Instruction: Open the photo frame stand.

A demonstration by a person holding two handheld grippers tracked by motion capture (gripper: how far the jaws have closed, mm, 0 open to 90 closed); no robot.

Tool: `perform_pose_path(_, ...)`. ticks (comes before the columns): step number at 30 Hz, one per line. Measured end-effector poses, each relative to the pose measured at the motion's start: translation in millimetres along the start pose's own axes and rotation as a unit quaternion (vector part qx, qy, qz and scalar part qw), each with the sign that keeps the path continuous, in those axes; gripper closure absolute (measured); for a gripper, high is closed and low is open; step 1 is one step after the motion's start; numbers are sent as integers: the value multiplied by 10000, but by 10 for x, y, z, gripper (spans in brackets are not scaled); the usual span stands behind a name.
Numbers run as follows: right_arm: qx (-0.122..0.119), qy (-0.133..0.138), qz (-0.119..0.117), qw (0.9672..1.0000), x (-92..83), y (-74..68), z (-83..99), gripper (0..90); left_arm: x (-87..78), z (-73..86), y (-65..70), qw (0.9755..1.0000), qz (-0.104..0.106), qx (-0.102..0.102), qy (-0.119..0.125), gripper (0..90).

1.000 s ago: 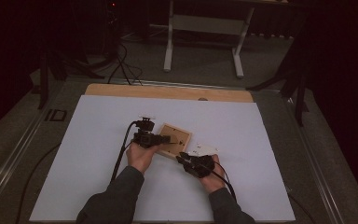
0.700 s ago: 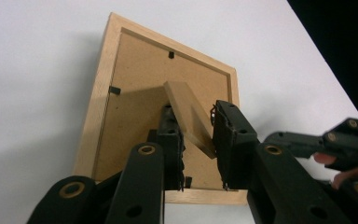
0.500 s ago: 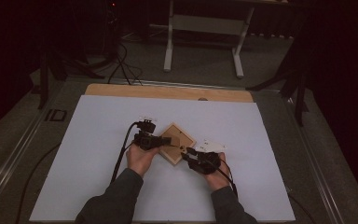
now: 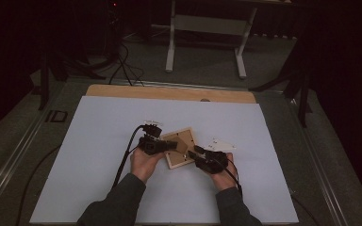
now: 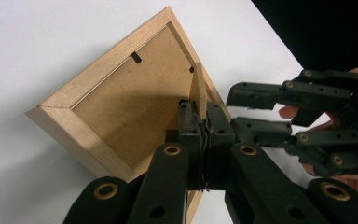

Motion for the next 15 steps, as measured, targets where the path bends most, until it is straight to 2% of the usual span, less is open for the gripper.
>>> perform_pose_path(6, 114, 58, 79, 9999, -50, 61, 1, 628, -44, 9, 14, 9999, -49, 126, 5, 885)
perform_pose_path(13, 184, 105, 95, 9997, -83, 88, -1, 605, -92, 4, -3, 10000, 46, 70, 51, 886)
perform_pose_path(15, 227, 113, 70, 9997, -92, 99, -1, 582, -124, -10, -3, 9998, 122, 9, 128, 887)
Point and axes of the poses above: each handheld gripper's, and its own axes: x roughly forward along the jaws, z roughly out of its underside, y roughly to its right, the point moved 2 cm from there along x, roughly forward along the jaws, and after that the axes turned 12 degrees about -z, right-handed, at the moved point
